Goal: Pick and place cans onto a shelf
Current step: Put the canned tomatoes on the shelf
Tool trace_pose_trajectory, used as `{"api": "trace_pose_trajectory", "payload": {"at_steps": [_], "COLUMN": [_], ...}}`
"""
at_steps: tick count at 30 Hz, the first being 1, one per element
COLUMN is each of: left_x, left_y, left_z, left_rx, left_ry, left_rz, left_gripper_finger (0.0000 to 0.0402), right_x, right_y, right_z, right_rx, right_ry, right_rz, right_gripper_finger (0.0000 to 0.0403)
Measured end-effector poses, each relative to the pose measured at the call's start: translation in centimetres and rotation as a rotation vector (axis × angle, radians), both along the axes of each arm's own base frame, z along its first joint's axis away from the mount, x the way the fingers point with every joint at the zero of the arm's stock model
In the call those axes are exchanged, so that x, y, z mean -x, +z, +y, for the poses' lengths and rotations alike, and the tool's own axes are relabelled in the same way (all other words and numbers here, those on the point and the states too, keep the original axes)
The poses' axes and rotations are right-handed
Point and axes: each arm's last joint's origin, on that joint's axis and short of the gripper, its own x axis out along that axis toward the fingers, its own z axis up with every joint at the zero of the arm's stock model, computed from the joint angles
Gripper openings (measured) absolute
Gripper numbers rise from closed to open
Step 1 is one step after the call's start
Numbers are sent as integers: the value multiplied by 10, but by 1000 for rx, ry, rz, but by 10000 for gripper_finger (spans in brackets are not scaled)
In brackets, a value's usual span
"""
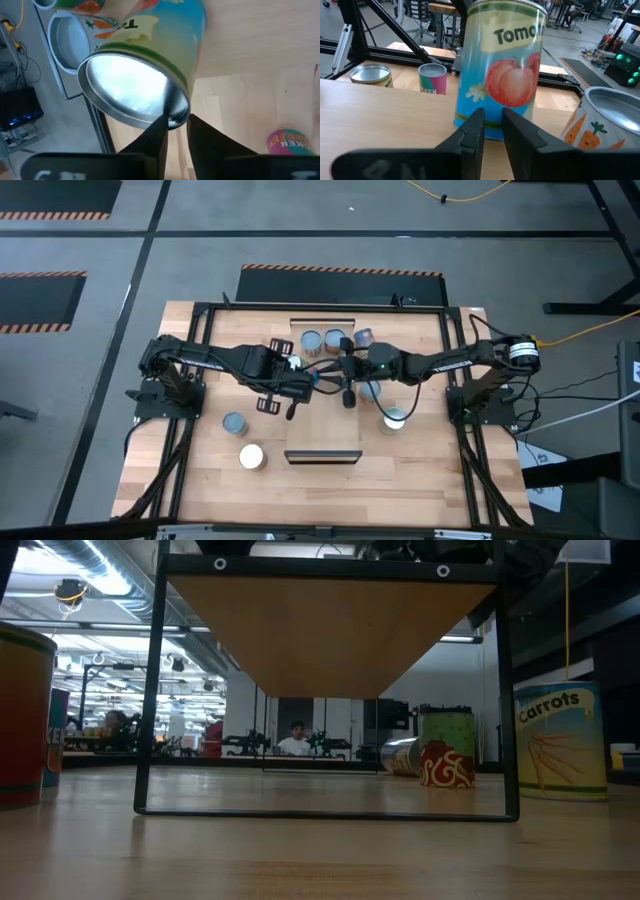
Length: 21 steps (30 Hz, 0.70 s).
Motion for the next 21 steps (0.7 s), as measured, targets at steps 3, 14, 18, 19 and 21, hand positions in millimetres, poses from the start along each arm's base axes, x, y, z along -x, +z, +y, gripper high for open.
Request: {"api": "trace_pose_trajectory", "payload": {"at_steps": [3,14,18,19,21], "left_x": [-1,-5,-5,-5,-5], "left_y": [-1,0,0,0,0], "left_z": [0,0,0,0,0], "left_rx": [5,-27,-34,-36,-38], "left_ry": [0,3,-25,-35,-40], "left_rz": [-7,-49,-35,-30,-28], "left_gripper_finger": [71,78,80,80,79], "right_x": [3,10,10,10,10], "right_y": [6,13,11,11,10], "right_z": [0,1,1,1,1], "right_rx": [4,3,1,1,1], "right_ry": [1,1,1,1,1], "right_rz": [-6,19,40,40,45], "right_gripper_finger": [72,72,72,72,72]}}
